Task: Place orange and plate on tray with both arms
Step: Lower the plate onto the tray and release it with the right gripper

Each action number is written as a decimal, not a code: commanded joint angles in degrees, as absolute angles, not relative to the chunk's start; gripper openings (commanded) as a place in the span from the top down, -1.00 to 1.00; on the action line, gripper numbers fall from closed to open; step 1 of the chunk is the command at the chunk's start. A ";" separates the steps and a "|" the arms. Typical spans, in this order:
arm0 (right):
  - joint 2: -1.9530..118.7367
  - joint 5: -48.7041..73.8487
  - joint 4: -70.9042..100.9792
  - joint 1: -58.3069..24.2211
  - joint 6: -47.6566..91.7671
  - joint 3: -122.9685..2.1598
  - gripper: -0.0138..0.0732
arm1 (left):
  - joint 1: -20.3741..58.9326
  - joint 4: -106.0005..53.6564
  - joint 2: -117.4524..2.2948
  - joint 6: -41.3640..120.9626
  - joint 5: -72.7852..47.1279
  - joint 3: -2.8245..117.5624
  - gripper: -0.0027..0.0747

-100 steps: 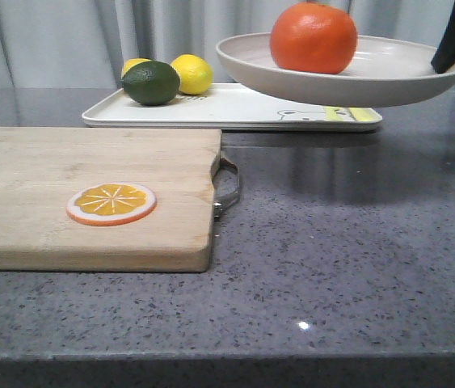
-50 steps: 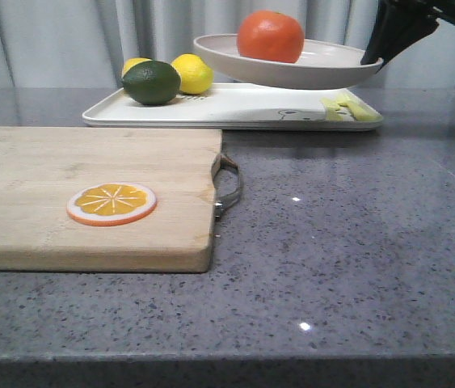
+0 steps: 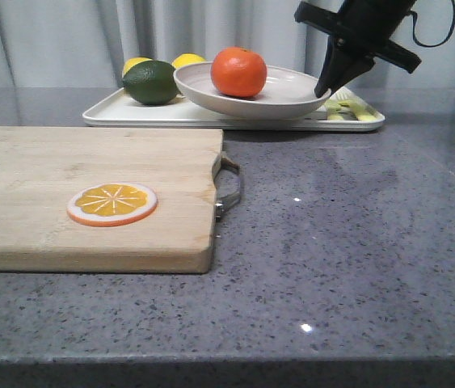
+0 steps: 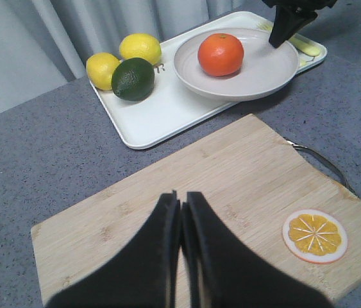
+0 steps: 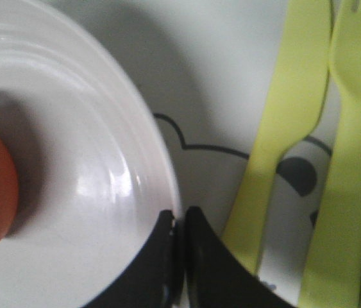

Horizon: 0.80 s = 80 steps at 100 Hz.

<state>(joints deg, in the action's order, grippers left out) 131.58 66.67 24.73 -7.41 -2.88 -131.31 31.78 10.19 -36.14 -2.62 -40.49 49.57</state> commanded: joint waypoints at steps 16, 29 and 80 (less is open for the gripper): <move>130.28 63.66 27.08 -7.12 -2.39 -136.72 0.82 | 31.74 10.38 -36.12 -3.08 -35.70 50.93 0.98; 130.33 61.01 26.62 -7.12 -2.10 -136.79 0.82 | 31.74 10.38 -36.12 -3.08 -35.47 50.93 0.98; 132.04 56.11 25.30 -7.12 -2.05 -136.79 0.80 | 31.74 10.38 -36.12 -3.08 -35.45 50.93 0.98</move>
<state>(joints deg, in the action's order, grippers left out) 136.00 59.19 24.23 -7.41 -2.69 -134.79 31.78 10.19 -36.14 -2.62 -40.41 49.57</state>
